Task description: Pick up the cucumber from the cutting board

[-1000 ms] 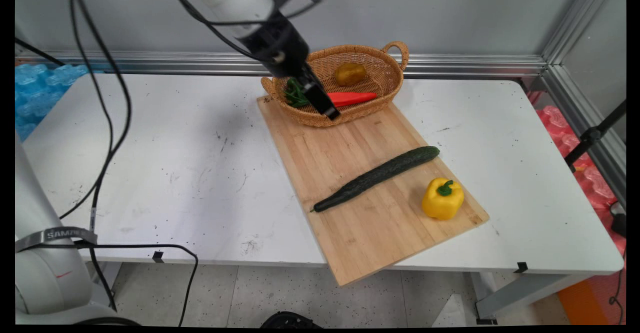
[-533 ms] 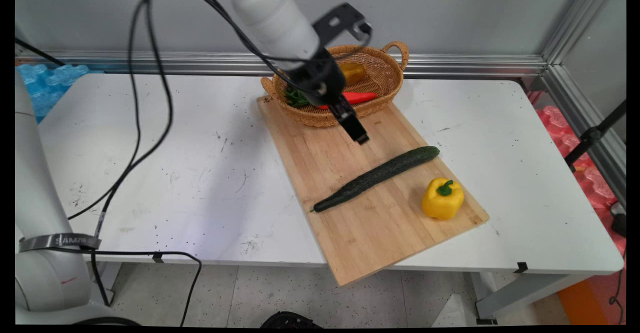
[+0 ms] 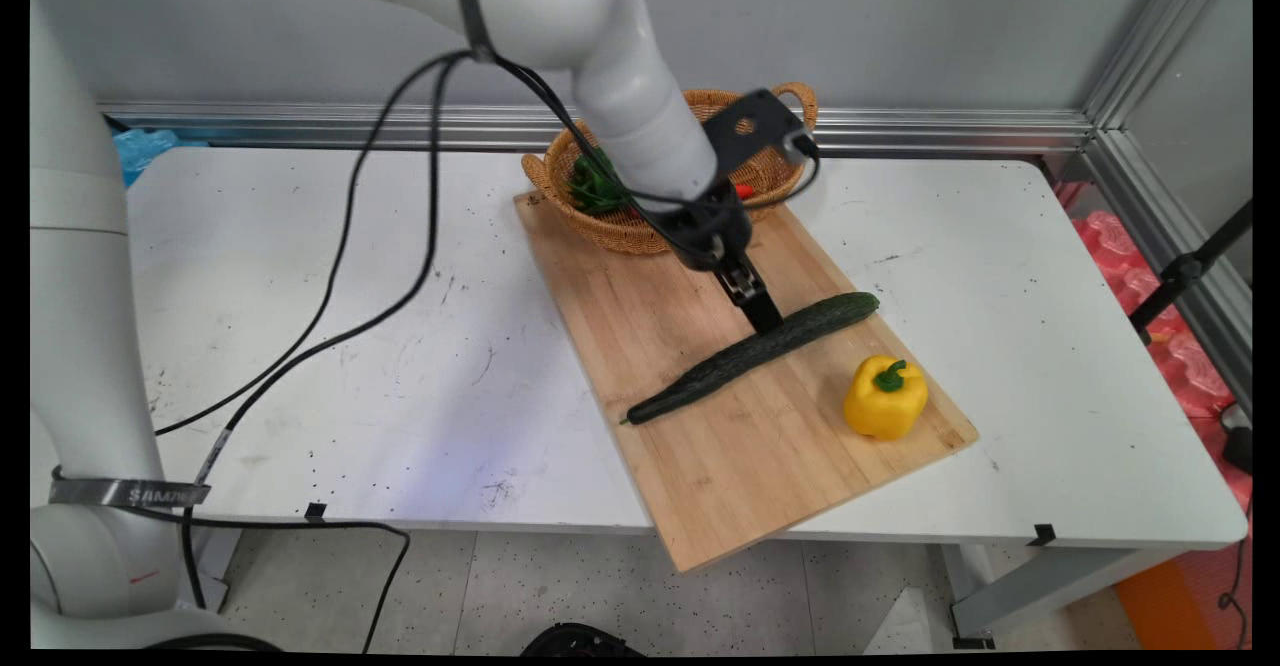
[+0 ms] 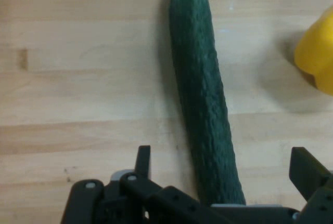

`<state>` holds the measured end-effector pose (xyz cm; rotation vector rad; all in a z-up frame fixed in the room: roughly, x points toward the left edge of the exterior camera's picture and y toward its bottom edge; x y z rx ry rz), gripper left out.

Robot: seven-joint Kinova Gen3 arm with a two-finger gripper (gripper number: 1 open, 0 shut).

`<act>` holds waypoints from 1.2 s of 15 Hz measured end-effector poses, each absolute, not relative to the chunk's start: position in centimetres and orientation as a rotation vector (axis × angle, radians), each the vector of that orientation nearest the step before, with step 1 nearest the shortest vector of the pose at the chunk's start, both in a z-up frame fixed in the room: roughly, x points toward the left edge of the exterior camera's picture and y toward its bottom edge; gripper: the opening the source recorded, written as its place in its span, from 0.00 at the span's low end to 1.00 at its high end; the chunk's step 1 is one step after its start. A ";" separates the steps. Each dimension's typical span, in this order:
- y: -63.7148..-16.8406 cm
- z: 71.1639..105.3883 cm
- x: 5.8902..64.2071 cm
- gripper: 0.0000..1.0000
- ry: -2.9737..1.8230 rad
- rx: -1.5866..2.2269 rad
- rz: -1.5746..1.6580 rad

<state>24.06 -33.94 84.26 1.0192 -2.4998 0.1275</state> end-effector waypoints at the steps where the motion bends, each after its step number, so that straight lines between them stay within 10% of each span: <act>1: -34.0 83.7 23.5 1.00 -2.506 1.025 0.129; 18: -34.1 79.1 19.0 1.00 -2.581 1.112 0.161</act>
